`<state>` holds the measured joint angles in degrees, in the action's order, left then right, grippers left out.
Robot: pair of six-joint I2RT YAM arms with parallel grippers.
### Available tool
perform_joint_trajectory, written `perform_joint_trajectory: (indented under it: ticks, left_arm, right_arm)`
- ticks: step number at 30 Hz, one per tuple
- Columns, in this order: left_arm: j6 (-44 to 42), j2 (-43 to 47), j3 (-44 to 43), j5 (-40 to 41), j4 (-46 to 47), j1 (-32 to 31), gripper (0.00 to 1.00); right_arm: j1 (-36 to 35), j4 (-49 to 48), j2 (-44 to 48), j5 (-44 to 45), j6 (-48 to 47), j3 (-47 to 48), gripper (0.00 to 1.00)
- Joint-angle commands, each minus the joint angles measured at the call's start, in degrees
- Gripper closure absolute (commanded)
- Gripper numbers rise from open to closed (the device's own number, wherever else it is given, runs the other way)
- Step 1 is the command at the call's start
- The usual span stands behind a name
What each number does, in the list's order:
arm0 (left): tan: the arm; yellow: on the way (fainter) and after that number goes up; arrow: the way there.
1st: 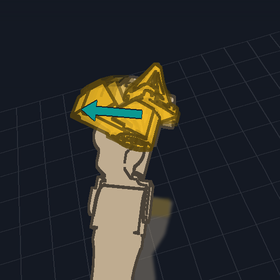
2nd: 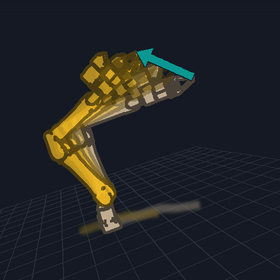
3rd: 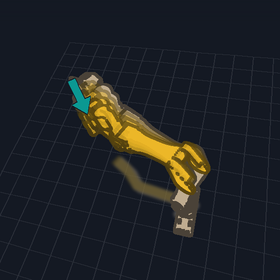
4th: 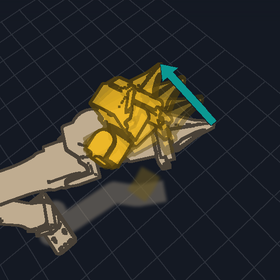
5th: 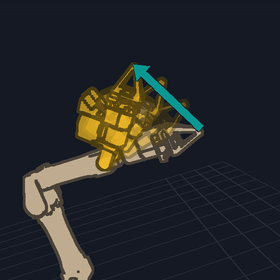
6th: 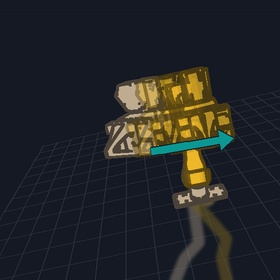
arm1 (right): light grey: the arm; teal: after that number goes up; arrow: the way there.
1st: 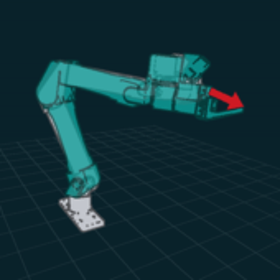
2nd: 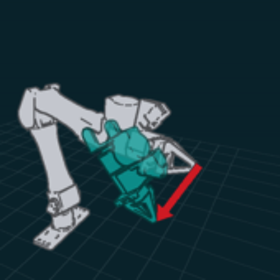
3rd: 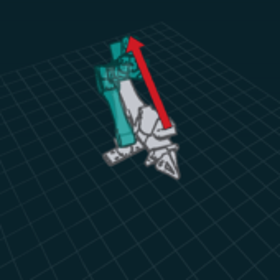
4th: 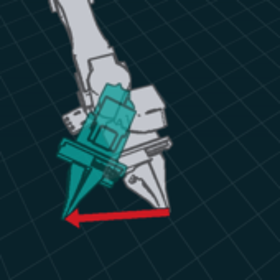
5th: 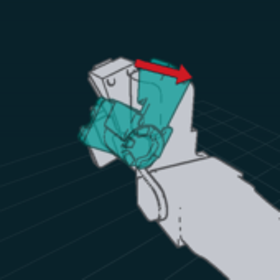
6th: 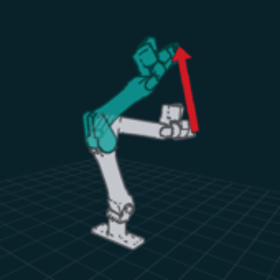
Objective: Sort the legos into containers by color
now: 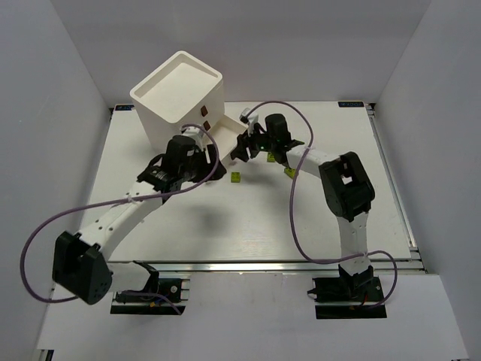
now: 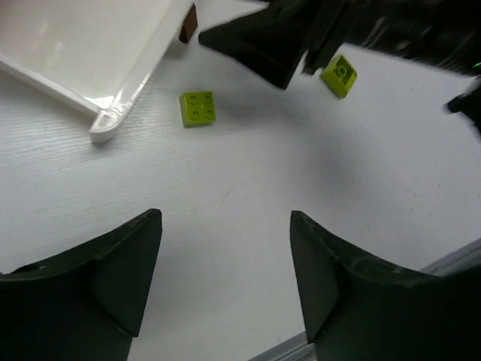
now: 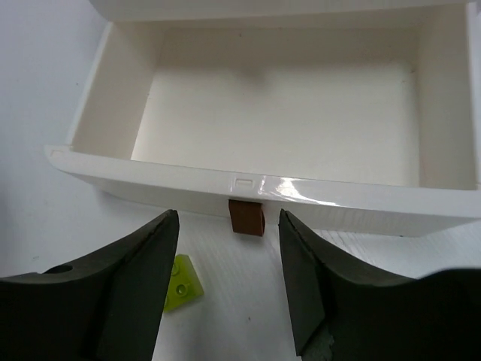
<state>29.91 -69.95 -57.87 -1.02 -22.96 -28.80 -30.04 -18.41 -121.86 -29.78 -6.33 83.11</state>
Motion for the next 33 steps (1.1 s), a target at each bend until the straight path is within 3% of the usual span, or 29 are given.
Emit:
perform_joint_trajectory:
  ticks: [1,4,7,8,10,12,13,16,24,33]
  left_arm:
    - [-4.42,-5.08,-3.74,-8.81,1.6,-0.3,0.25]
    - [-5.04,-8.6,-4.27,-10.49,3.53,-0.82,0.32]
    - [-5.74,-12.03,-5.59,-11.28,3.54,-1.53,0.32]
    - [-6.09,-15.18,-7.24,-10.94,3.01,-2.22,0.32]
    - [-6.79,-18.45,-9.27,-10.59,1.08,-3.71,0.23]
    - [-7.06,-23.55,-12.79,-7.34,-2.08,-4.95,0.16]
    - [-7.15,-25.22,-14.02,-5.77,-2.96,-6.08,0.11]
    - [-6.62,-30.93,-18.67,-0.05,-6.13,-6.97,0.1]
    - [-4.51,-43.06,-25.62,16.72,-9.29,-9.7,0.12]
    - [-5.3,-49.13,-30.46,19.56,-7.71,-10.23,0.2]
  right_arm:
    - [2.35,2.41,6.98,-2.92,1.4,1.8,0.39]
    - [4.55,7.68,9.8,-2.39,1.49,1.62,0.44]
    - [8.4,12.95,12.61,0.5,3.25,1.44,0.64]
    - [8.86,14.53,13.75,1.64,3.6,1.7,0.77]
    - [11.48,16.91,15.85,2.0,4.13,1.0,0.85]
    - [12.9,18.23,17.35,1.92,3.43,-0.58,0.78]
    - [14.21,18.33,18.67,1.83,3.34,-1.02,0.58]
    - [15.89,20.08,20.78,1.39,3.34,-3.3,0.33]
    - [19.06,19.12,23.78,0.42,5.8,-7.7,0.32]
    - [20.81,17.18,25.09,0.16,5.45,-8.93,0.32]
